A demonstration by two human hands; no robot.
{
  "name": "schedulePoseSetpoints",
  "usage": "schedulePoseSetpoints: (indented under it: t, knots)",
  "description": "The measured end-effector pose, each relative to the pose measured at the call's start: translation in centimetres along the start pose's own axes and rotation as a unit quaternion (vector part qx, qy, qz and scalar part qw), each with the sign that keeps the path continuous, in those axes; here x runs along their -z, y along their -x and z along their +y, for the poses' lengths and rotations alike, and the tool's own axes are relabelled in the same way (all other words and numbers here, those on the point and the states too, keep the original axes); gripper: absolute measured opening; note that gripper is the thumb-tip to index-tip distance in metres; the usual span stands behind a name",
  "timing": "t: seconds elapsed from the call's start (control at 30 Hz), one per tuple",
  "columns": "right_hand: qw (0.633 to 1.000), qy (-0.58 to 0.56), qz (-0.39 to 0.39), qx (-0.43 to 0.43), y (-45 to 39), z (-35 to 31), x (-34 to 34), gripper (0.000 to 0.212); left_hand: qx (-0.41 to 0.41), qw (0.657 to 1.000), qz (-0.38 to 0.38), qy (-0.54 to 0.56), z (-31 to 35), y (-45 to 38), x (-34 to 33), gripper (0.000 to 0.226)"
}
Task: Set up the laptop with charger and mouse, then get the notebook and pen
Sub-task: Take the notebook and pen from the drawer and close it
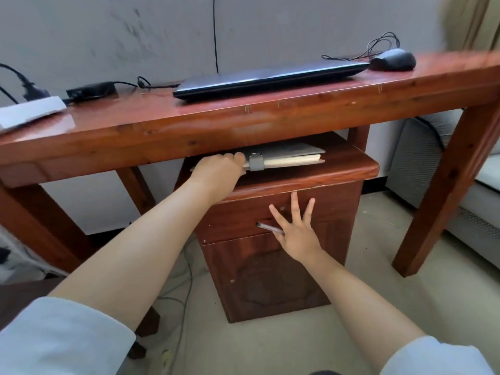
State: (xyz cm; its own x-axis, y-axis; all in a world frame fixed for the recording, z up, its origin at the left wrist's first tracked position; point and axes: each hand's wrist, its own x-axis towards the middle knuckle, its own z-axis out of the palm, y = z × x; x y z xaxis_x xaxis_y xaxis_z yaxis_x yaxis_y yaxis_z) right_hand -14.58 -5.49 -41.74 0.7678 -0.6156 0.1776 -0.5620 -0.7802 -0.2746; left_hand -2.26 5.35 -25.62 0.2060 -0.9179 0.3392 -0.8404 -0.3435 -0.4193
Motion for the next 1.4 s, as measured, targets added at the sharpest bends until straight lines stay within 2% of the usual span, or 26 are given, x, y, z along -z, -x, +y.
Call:
schedulePoseSetpoints:
  t: [0.07, 0.13, 0.2, 0.23, 0.27, 0.3, 0.37, 0.4, 0.43, 0.5, 0.57, 0.6, 0.63, 0.7, 0.77, 0.8, 0.93, 1.03, 1.13, 1.27, 1.33, 1.4]
  knots:
    - [1.0, -0.007, 0.009, 0.007, 0.1, 0.2, -0.1, 0.059, -0.008, 1.0, 0.009, 0.012, -0.1, 0.2, -0.3, 0.029]
    - [0.998, -0.063, 0.011, 0.023, 0.9, 0.8, 0.2, 0.054, -0.017, 0.999, 0.018, 0.023, -0.3, 0.4, -0.7, 0.029]
    - [0.984, -0.174, 0.02, 0.017, 2.2, 1.5, 1.0, 0.042, -0.022, 0.998, 0.02, 0.046, -0.9, 0.7, -0.6, 0.028]
    - [0.968, -0.248, 0.029, -0.018, 2.9, 1.7, 1.9, 0.035, -0.025, 0.998, 0.016, 0.059, -1.2, 0.8, -0.2, 0.028]
    - [0.936, -0.341, 0.041, -0.077, 3.6, 1.7, 3.2, 0.03, -0.033, 0.997, 0.012, 0.073, -1.7, 0.9, 0.4, 0.029]
    - [0.879, -0.453, 0.041, -0.145, 3.9, 1.4, 4.9, 0.028, -0.043, 0.995, 0.008, 0.088, -2.2, 1.0, 1.1, 0.028]
    - [0.718, -0.655, 0.014, -0.237, 3.9, 0.3, 9.3, 0.033, -0.051, 0.992, -0.02, 0.115, -3.0, 1.5, 2.7, 0.026]
    - [0.655, -0.712, -0.002, -0.253, 3.5, -0.4, 11.4, 0.037, -0.054, 0.991, -0.042, 0.115, -3.4, 1.7, 3.7, 0.025]
    - [0.619, -0.739, -0.017, -0.264, 3.1, -1.3, 13.5, 0.04, -0.06, 0.99, -0.064, 0.113, -3.6, 2.0, 4.5, 0.023]
    - [0.592, -0.745, -0.016, -0.307, 2.3, -4.2, 16.9, 0.03, -0.085, 0.985, -0.08, 0.127, -4.1, 2.9, 6.9, 0.019]
    - [0.561, -0.725, 0.014, -0.399, 1.7, -7.2, 19.6, 0.016, -0.106, 0.979, -0.101, 0.144, -4.7, 3.9, 9.6, 0.019]
    - [0.549, -0.708, 0.019, -0.443, 1.6, -8.6, 20.8, 0.017, -0.103, 0.977, -0.123, 0.143, -5.1, 4.4, 11.0, 0.023]
    - [0.546, -0.691, 0.017, -0.474, 1.7, -9.8, 21.9, 0.019, -0.096, 0.975, -0.141, 0.139, -5.6, 5.1, 12.1, 0.027]
    - [0.564, -0.661, -0.003, -0.495, 2.3, -11.8, 24.0, 0.022, -0.055, 0.952, -0.247, 0.174, -6.8, 6.9, 13.9, 0.034]
    - [0.596, -0.633, -0.024, -0.493, 3.2, -13.6, 26.3, 0.024, 0.013, 0.895, -0.375, 0.242, -8.9, 9.6, 14.9, 0.04]
    - [0.605, -0.628, -0.03, -0.489, 3.6, -14.6, 27.6, 0.026, 0.045, 0.873, -0.399, 0.275, -10.6, 11.0, 16.1, 0.042]
    - [0.604, -0.661, -0.069, -0.439, 4.2, -18.0, 32.3, 0.023, 0.247, 0.801, -0.386, 0.385, -15.6, 14.2, 19.6, 0.052]
    - [0.61, -0.693, -0.12, -0.366, 3.1, -21.6, 35.1, 0.012, 0.33, 0.75, -0.378, 0.431, -17.8, 15.3, 21.2, 0.05]
    - [0.606, -0.707, -0.126, -0.343, 0.7, -25.3, 36.9, 0.012, 0.438, 0.686, -0.302, 0.496, -20.2, 15.3, 21.8, 0.04]
    - [0.625, -0.682, -0.13, -0.357, -4.3, -27.8, 37.7, 0.014, 0.502, 0.664, -0.244, 0.498, -23.0, 13.5, 21.5, 0.042]
    - [0.66, -0.641, -0.188, -0.344, -7.3, -28.3, 37.3, 0.013, 0.539, 0.646, -0.235, 0.486, -23.8, 12.0, 20.5, 0.046]
    - [0.73, -0.546, -0.234, -0.34, -10.8, -28.5, 36.1, 0.016, 0.567, 0.634, -0.238, 0.469, -24.7, 10.0, 19.1, 0.049]
